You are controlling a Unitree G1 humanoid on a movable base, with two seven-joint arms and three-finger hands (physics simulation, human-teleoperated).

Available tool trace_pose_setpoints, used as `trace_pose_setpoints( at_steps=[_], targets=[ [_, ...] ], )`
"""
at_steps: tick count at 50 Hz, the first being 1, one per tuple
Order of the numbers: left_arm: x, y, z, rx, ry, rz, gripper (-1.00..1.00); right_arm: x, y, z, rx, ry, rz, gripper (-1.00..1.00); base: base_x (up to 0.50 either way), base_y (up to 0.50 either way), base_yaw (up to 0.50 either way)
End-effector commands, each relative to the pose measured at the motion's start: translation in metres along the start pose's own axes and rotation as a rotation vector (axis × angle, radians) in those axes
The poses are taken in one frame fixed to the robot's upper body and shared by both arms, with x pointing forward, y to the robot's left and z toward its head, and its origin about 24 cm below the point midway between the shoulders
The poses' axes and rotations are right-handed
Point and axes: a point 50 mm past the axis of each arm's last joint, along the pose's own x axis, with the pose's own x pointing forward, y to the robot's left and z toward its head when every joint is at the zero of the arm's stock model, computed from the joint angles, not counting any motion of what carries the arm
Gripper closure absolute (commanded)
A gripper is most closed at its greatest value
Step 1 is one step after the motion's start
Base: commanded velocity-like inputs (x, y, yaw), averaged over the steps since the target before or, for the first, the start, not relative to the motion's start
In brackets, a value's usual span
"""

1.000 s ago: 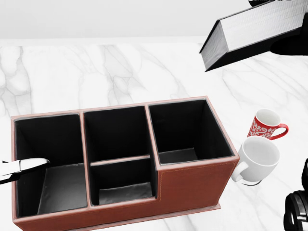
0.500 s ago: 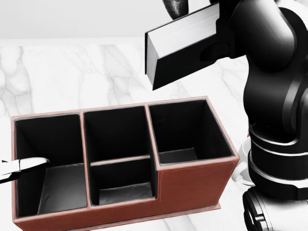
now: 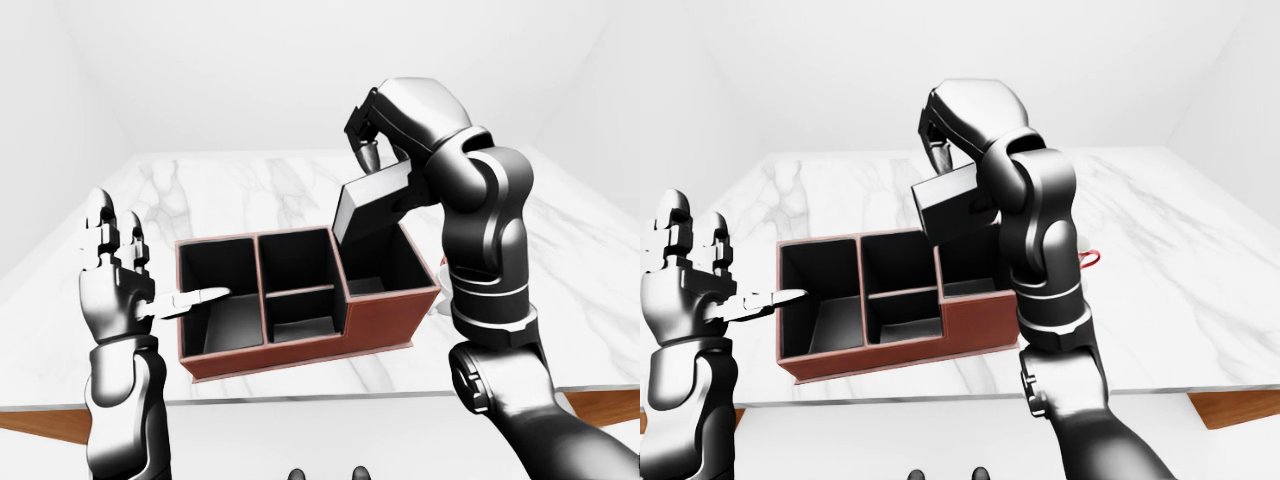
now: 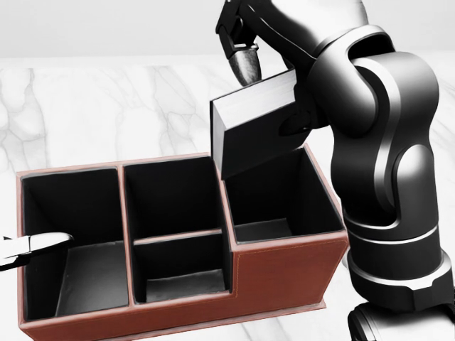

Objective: Pick up the book and place it in the right compartment of the caddy.

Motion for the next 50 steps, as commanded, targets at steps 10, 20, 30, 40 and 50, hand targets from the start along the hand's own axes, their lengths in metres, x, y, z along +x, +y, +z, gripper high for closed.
trace_pose_setpoints(
  at_steps=[10, 20, 30, 40, 50],
  targets=[
    [0.0, -0.001, -0.004, 0.002, 0.018, 0.006, -1.0, 0.001, 0.029, -0.014, 0.032, 0.058, 0.1, 1.0, 0.0, 0.0, 0.0],
    [0.0, -0.001, -0.006, 0.002, 0.025, 0.006, -1.0, 0.001, 0.028, -0.02, 0.029, 0.073, 0.106, 1.0, 0.0, 0.0, 0.0],
    [0.0, -0.001, -0.005, 0.002, 0.02, 0.005, -1.0, -0.001, 0.023, -0.028, 0.02, 0.094, 0.096, 1.0, 0.0, 0.0, 0.0],
    [-0.001, -0.001, -0.003, 0.002, 0.015, 0.004, -1.0, -0.002, 0.03, -0.028, 0.039, 0.092, 0.116, 1.0, 0.0, 0.0, 0.0],
    [-0.001, -0.002, -0.001, 0.003, 0.004, 0.003, -1.0, -0.003, 0.035, -0.029, 0.044, 0.094, 0.131, 1.0, 0.0, 0.0, 0.0]
  ],
)
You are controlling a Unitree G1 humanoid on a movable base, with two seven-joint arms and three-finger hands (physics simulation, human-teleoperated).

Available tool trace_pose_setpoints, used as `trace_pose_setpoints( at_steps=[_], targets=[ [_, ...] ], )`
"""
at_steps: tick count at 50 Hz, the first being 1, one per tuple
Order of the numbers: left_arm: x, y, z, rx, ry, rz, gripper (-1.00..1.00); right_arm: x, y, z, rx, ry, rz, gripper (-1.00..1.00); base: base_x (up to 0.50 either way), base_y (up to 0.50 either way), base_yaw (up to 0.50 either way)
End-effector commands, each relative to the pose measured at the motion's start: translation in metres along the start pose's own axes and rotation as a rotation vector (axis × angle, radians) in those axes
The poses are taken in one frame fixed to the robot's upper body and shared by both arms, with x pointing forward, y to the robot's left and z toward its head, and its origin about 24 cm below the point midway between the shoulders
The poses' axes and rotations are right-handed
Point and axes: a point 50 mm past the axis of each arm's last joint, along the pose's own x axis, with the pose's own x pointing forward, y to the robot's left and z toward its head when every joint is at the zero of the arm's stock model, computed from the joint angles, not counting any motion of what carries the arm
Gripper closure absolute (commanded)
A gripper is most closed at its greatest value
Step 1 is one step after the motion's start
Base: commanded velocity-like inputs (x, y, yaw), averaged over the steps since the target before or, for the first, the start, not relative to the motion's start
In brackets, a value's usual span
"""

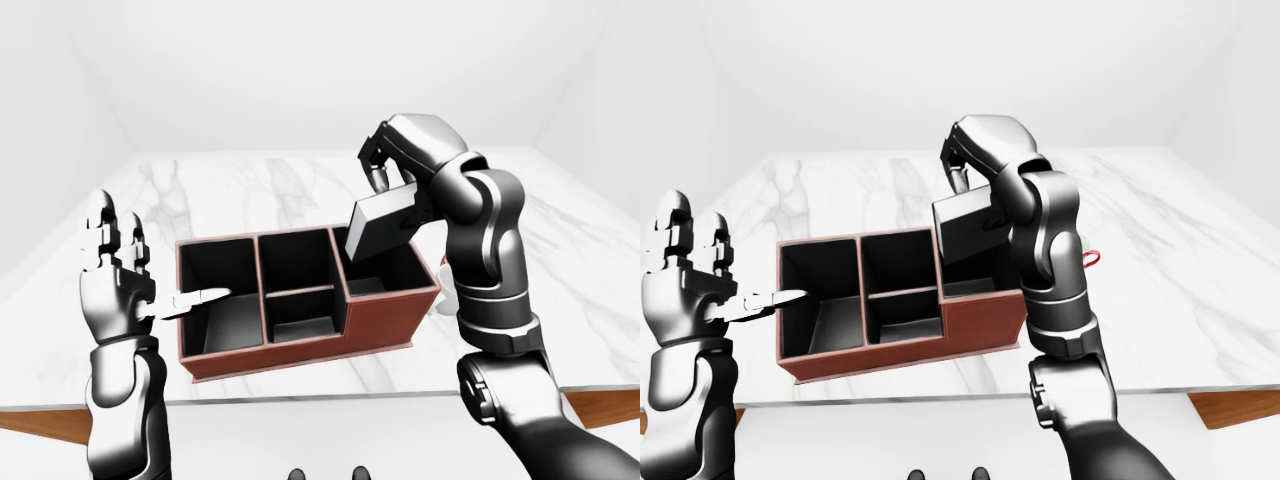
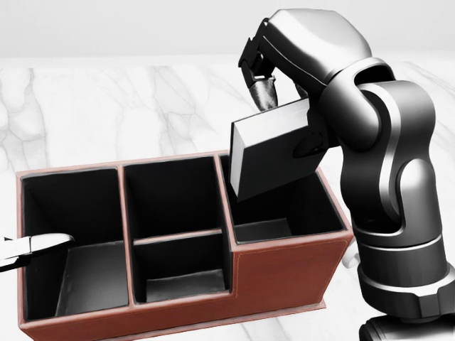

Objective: Pick up the book and place it in the right compartment of the caddy.

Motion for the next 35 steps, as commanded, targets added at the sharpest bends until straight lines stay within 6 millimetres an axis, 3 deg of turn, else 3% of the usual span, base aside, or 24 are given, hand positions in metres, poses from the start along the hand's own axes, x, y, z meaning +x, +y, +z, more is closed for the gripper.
trace_pose_setpoints(
  at_steps=[1, 35],
  targets=[
    [0.0, -0.001, -0.001, 0.002, 0.005, 0.005, -1.0, 0.001, 0.005, -0.002, 0.001, 0.013, 0.016, 1.0, 0.0, 0.0, 0.0],
    [0.0, -0.002, -0.006, 0.003, 0.023, 0.004, -1.0, -0.004, 0.028, -0.014, 0.04, 0.045, 0.086, 1.0, 0.0, 0.0, 0.0]
  ],
)
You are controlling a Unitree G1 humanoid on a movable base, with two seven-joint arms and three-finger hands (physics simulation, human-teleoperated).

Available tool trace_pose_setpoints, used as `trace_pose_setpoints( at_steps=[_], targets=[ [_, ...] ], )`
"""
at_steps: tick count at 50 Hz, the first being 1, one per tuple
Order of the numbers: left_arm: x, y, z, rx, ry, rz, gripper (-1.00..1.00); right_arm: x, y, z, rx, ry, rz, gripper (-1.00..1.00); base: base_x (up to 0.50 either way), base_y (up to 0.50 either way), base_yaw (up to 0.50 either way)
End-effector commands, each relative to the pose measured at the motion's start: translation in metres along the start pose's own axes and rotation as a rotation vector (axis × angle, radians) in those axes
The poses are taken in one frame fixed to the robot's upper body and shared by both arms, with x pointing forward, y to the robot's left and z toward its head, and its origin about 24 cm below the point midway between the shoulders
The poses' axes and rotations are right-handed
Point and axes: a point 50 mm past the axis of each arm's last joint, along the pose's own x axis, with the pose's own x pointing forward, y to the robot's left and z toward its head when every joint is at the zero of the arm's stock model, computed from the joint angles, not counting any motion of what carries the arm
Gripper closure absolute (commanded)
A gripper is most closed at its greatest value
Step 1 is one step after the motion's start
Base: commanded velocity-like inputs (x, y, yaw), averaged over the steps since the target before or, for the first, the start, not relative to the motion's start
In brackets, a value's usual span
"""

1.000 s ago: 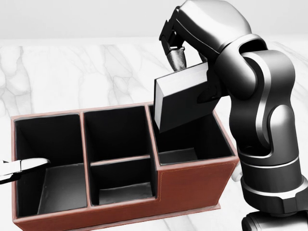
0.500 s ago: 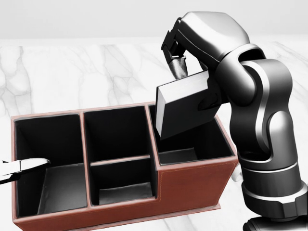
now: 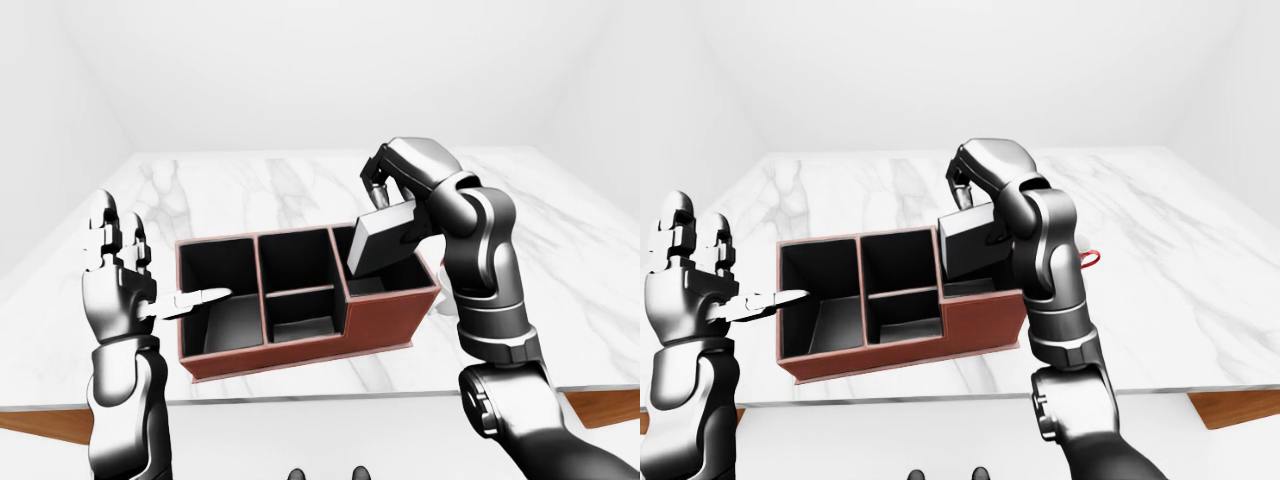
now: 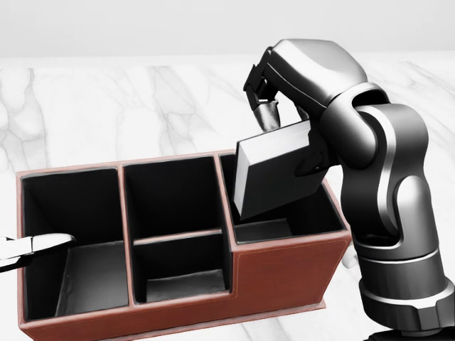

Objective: Pick up the book and place it in the right compartment of the caddy.

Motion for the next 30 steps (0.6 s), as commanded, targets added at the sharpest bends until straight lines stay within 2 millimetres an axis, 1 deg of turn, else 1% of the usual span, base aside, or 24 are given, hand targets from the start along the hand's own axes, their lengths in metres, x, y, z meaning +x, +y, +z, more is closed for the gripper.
trace_pose_setpoints(
  at_steps=[1, 9, 18, 30],
  targets=[
    [0.0, -0.001, -0.004, 0.002, 0.016, 0.005, -1.0, 0.001, 0.007, -0.004, 0.007, 0.019, 0.021, 1.0, 0.0, 0.0, 0.0],
    [0.0, -0.001, -0.005, 0.001, 0.019, 0.006, -1.0, 0.0, 0.01, -0.004, 0.007, 0.02, 0.029, 1.0, 0.0, 0.0, 0.0],
    [0.0, -0.001, -0.004, 0.001, 0.018, 0.007, -1.0, 0.0, 0.018, -0.01, 0.028, 0.033, 0.059, 1.0, 0.0, 0.0, 0.0],
    [0.001, 0.0, -0.004, 0.0, 0.014, 0.007, -1.0, 0.001, 0.021, -0.007, 0.031, 0.027, 0.068, 1.0, 0.0, 0.0, 0.0]
  ],
)
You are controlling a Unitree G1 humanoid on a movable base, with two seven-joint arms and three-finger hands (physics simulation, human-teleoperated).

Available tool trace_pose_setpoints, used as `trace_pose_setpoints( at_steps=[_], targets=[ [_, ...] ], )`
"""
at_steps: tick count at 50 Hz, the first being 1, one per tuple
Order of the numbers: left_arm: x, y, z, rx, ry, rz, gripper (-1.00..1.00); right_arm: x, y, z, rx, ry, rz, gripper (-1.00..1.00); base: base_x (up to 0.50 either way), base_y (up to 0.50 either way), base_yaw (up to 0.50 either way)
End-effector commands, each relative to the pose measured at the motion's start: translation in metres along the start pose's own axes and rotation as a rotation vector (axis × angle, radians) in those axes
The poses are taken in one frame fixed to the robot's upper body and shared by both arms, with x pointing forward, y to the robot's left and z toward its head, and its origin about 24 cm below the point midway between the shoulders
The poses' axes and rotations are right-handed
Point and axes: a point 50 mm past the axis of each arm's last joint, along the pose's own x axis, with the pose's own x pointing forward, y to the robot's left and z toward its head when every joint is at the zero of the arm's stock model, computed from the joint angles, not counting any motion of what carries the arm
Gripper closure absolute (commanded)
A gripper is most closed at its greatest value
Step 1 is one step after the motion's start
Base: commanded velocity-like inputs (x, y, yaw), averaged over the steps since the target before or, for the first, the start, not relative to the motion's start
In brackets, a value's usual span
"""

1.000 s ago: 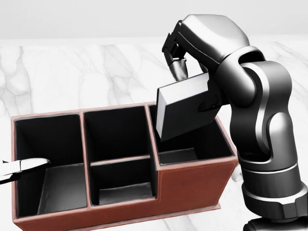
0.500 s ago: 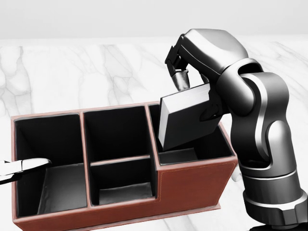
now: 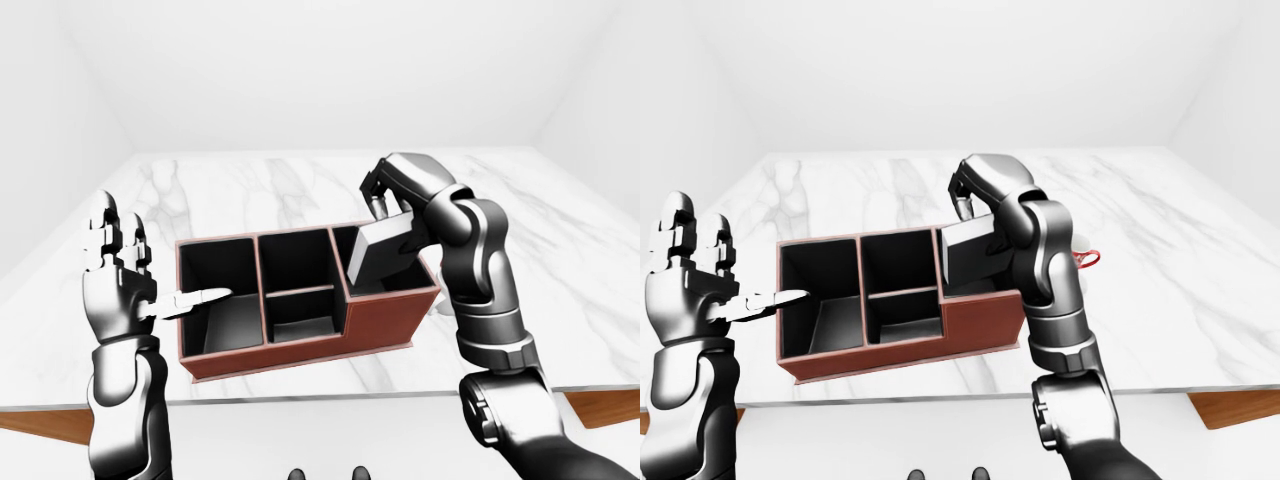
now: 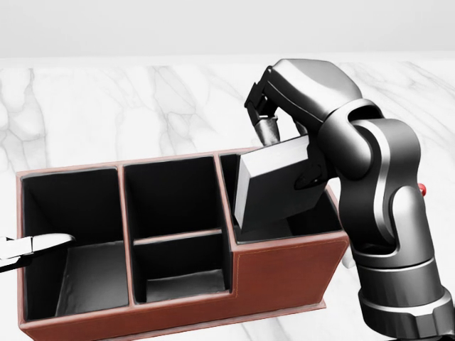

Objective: Pick up the book and place it in the right compartment of the caddy.

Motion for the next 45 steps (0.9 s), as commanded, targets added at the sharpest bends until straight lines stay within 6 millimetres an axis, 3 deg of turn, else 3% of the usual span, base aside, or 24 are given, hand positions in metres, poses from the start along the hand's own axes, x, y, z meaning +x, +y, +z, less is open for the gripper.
trace_pose_setpoints(
  at_steps=[1, 30, 45],
  targets=[
    [0.0, -0.001, -0.002, 0.001, 0.009, 0.007, -1.0, 0.002, 0.004, -0.001, 0.003, 0.012, 0.017, 1.0, 0.0, 0.0, 0.0],
    [0.0, -0.001, -0.002, 0.001, 0.007, 0.007, -1.0, 0.002, 0.021, -0.01, 0.027, 0.039, 0.073, 1.0, 0.0, 0.0, 0.0],
    [0.0, 0.0, -0.003, 0.002, 0.01, 0.007, -1.0, 0.002, 0.016, -0.008, 0.006, 0.041, 0.054, 1.0, 0.0, 0.0, 0.0]
  ],
)
